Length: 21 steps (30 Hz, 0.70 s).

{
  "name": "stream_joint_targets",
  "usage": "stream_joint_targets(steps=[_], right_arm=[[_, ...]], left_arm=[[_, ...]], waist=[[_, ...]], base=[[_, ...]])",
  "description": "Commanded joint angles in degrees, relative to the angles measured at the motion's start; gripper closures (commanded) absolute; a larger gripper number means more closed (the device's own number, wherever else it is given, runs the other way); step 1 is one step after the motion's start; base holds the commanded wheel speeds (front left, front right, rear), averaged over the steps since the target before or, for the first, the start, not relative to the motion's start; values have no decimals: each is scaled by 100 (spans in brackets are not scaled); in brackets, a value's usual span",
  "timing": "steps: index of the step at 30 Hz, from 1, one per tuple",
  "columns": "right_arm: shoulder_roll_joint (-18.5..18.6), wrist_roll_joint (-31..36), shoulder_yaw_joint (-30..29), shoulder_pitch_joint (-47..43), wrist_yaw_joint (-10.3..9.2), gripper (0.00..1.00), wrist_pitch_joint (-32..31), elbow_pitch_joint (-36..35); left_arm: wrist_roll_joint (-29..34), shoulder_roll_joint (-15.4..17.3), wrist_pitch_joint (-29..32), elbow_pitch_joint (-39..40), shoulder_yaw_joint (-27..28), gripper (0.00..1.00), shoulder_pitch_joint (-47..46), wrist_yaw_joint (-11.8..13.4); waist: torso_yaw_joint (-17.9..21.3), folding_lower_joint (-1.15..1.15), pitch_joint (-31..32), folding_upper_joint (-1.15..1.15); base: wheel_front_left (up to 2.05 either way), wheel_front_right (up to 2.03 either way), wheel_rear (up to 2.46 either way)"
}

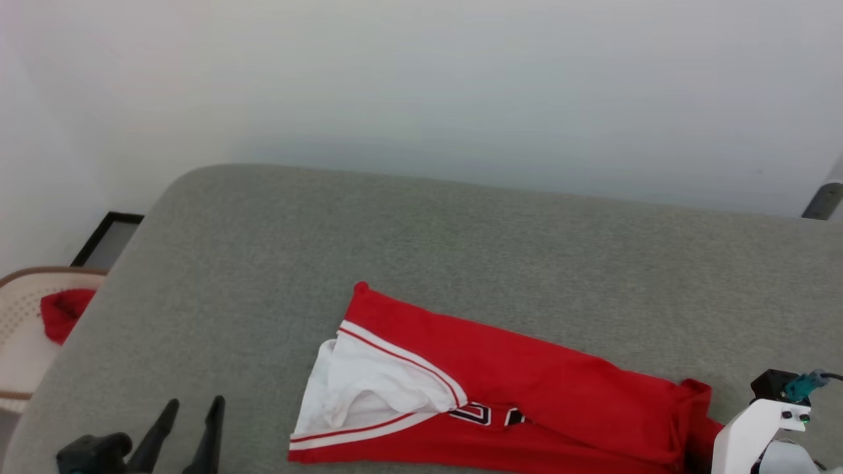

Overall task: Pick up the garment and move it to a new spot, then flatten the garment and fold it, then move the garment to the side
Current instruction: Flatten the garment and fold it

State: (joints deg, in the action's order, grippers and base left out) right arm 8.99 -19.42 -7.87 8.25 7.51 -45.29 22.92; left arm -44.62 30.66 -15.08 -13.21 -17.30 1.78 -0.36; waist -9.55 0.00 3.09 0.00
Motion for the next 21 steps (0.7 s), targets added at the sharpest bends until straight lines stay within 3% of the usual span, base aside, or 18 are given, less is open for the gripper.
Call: stream_joint_targets(steps=[1,11,12,13,21], right_arm=[[-19,41,10,90,-4,0,65,94],[-281,133,213,555,6,0,314,1123],[-299,133,279,610,15,54,322,1225],[-304,155,368,649,16,100,289,1333],[-93,-17,668,994,7,100,390,1806]], left_arm=[[104,-74,-7,-11,139,0,81,-49],[548,-565,-7,60,932,0,293,-320],[589,-599,-7,59,972,0,302,-332],[626,-628,-7,51,1006,0,306,-370],[826,-948,-7,-16,1251,0,327,-505]], waist=[[-135,0,-88,0],[-290,0,-241,0],[-295,0,-253,0],[-302,0,-261,0],[-316,0,-302,0]], base=[[0,0,0],[0,0,0],[0,0,0],[0,0,0],[0,0,0]])
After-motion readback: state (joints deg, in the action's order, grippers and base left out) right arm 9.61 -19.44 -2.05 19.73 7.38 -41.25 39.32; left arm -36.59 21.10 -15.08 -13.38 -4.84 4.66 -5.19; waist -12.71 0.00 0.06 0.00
